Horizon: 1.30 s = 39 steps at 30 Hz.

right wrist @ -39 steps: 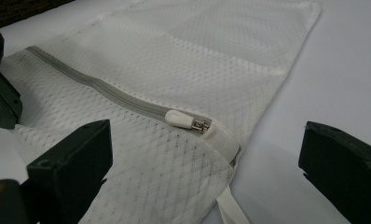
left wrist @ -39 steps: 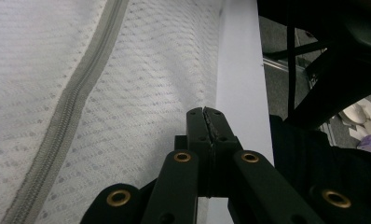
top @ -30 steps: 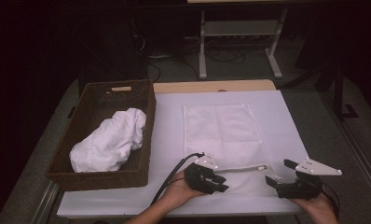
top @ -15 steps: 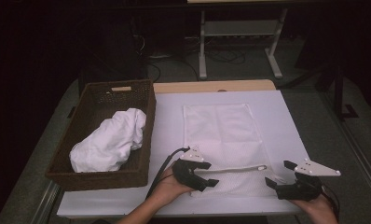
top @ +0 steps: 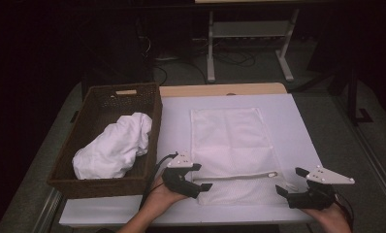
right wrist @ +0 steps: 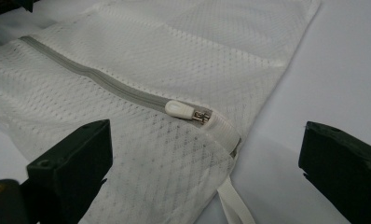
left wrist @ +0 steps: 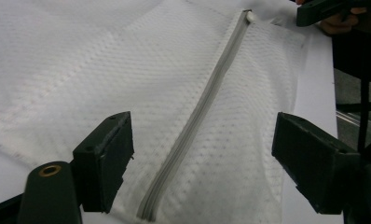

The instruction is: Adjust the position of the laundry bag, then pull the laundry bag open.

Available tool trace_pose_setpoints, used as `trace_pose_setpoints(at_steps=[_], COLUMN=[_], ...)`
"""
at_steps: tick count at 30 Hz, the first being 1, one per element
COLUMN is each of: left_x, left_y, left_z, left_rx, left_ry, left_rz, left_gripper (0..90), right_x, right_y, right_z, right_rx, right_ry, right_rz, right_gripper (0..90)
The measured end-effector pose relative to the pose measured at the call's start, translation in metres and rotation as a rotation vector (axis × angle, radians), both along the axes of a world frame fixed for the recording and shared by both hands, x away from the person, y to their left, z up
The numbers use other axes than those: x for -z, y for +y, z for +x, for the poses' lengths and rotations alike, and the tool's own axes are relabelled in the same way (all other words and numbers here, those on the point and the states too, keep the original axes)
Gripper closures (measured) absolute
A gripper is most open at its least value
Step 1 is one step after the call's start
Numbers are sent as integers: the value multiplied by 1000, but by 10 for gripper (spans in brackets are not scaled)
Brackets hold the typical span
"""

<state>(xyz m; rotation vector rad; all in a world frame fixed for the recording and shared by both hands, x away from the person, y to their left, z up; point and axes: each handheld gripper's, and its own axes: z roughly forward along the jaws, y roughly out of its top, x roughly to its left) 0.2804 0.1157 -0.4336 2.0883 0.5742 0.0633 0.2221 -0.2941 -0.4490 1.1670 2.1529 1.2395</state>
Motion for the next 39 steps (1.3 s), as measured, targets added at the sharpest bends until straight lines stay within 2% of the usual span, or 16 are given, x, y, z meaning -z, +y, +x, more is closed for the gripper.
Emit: trace_pose_setpoints(at_steps=[8,11,14,19,24,33,39], left_x=[4,4,5,5,5,7,7], left_y=[9,13,17,16,16,16,14], left_z=[-8,-8,-7,-7,-7,-6,-5], left_rx=[-11,-25,-38,-33,-30,-30,-22], left_ry=[-4,-5,1,3,3,10,9], left_rz=[17,10,4,8,6,0,7], left_gripper=[185,185,185,185,185,191,196], right_x=[-3,-5,-8,-10,-10,-5,1], right_y=[-2,-1,-2,-7,-16,-26,-26], right_z=[3,6,12,27,40,53,56], right_rx=[2,-15,-21,-53,-108,-151,-163], right_ry=[0,5,13,58,105,145,152], right_rz=[-7,-42,-43,-61,-30,-10,-4], right_gripper=[25,24,37,117,163,385,449])
